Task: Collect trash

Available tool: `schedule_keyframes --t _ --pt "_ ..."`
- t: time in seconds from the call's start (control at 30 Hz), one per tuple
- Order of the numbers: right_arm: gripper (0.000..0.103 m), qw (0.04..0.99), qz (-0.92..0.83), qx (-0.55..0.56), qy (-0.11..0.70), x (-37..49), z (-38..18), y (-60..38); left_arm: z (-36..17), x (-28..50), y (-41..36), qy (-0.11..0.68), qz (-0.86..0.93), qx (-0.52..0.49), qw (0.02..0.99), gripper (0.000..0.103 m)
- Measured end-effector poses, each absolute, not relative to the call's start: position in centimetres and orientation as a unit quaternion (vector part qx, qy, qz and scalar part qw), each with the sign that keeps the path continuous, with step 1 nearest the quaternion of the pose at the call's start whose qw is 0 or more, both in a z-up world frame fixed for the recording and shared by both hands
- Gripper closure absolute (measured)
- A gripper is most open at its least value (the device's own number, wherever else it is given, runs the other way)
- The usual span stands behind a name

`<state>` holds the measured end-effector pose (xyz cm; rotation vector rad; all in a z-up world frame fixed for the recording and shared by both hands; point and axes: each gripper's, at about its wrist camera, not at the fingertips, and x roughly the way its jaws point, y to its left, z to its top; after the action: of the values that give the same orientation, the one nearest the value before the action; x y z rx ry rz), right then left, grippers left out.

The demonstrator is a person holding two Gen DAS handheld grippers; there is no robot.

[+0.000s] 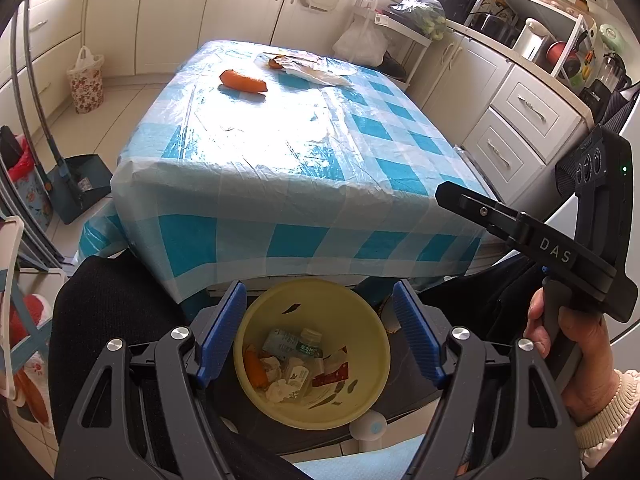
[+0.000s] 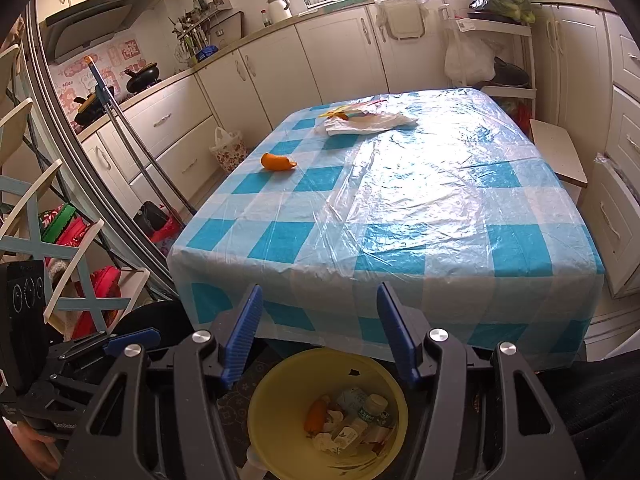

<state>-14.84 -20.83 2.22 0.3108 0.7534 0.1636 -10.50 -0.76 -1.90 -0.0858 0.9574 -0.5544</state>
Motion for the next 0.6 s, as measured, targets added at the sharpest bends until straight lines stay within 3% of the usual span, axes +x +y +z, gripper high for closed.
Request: schedule_keyframes --t 0.6 --pt "0.045 0.916 0.079 0.151 0.364 -14.86 2.26 -21.03 -1.65 -10.51 -0.77 0.451 -0.271 -0.047 0.849 0.031"
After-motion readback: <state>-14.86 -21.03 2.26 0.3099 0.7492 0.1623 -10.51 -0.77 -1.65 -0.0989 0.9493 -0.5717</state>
